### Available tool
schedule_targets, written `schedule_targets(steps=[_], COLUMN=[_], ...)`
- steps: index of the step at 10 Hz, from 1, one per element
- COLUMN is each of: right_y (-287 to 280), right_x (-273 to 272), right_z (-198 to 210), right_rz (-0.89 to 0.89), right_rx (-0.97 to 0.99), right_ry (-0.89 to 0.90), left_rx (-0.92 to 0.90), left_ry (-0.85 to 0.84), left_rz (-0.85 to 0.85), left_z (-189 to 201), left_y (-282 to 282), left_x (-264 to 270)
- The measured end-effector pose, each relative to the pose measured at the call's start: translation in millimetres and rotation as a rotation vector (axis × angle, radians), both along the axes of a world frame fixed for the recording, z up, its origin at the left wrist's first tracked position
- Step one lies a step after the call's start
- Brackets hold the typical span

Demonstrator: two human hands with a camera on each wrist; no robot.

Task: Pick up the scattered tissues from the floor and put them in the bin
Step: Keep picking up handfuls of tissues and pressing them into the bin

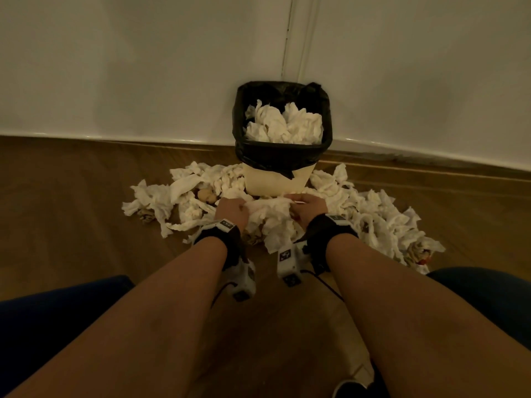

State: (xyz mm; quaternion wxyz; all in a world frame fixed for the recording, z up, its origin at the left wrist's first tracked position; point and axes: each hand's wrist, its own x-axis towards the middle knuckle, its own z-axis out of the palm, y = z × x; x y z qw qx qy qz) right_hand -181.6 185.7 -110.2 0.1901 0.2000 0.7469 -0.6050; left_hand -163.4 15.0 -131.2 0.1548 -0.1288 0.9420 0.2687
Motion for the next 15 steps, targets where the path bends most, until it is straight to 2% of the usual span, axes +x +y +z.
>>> schedule_targets(steps=[2, 3, 4, 5, 6, 7, 8, 9, 10, 11, 12, 13, 14, 15], right_y=[-2.7, -2.9, -4.1, -3.2, -4.6, -8.8, -17.1, -21.5, -21.2, -24.8, -33.4, -45.6, -58.4, -70.6], right_x=[4.6, 6.7, 10.7, 11.9, 14.3, 19.6, 21.8, 20.5, 23.7, 27.5, 28.3, 28.7, 30.1, 36.5], right_z=[14.2, 24.4, 28.7, 25.8, 26.4, 29.0, 30.8, 24.0, 10.9, 3.7, -3.9, -16.3, -27.9, -40.9], right_rz=[-0.088, -0.139, -0.147, -0.13, -0.085, 0.064, 0.14, 0.133, 0.208, 0.288, 0.383, 0.51, 0.679, 0.872], right_rx=[-0.409, -0.5, -0.62, -0.648, -0.632, -0.59, -0.475, -0.329, -0.18, -0.077, 0.067, 0.166, 0.312, 0.533], right_ry=[-0.211, -0.276, -0.361, -0.39, -0.416, -0.415, -0.425, -0.394, -0.399, -0.386, -0.333, -0.273, -0.167, -0.056], left_rx=[0.493, 1.058, 1.239, 1.14, 1.248, 1.074, 0.83, 1.07, 1.004, 0.836, 0.856, 0.875, 1.024, 1.246], left_ry=[-0.11, -0.161, -0.181, -0.175, -0.19, -0.213, -0.215, -0.162, -0.111, -0.21, -0.206, -0.213, -0.238, -0.265], left_rz=[0.484, 0.678, 0.698, 0.654, 0.669, 0.756, 0.553, 0.615, 0.657, 0.651, 0.637, 0.756, 0.772, 0.866], left_z=[15.6, 27.7, 40.3, 42.1, 38.0, 36.2, 34.3, 39.3, 42.3, 35.9, 23.3, 29.8, 24.0, 25.8], left_y=[-0.7, 9.5, 14.2, 8.8, 3.3, -1.2, -6.2, -2.6, -10.2, -27.4, -44.0, -46.9, -54.5, -59.6], left_x=[-3.5, 0.8, 1.6, 2.6, 2.3, -2.9, -3.5, -7.1, -7.0, 0.3, 8.7, 17.2, 21.3, 21.0])
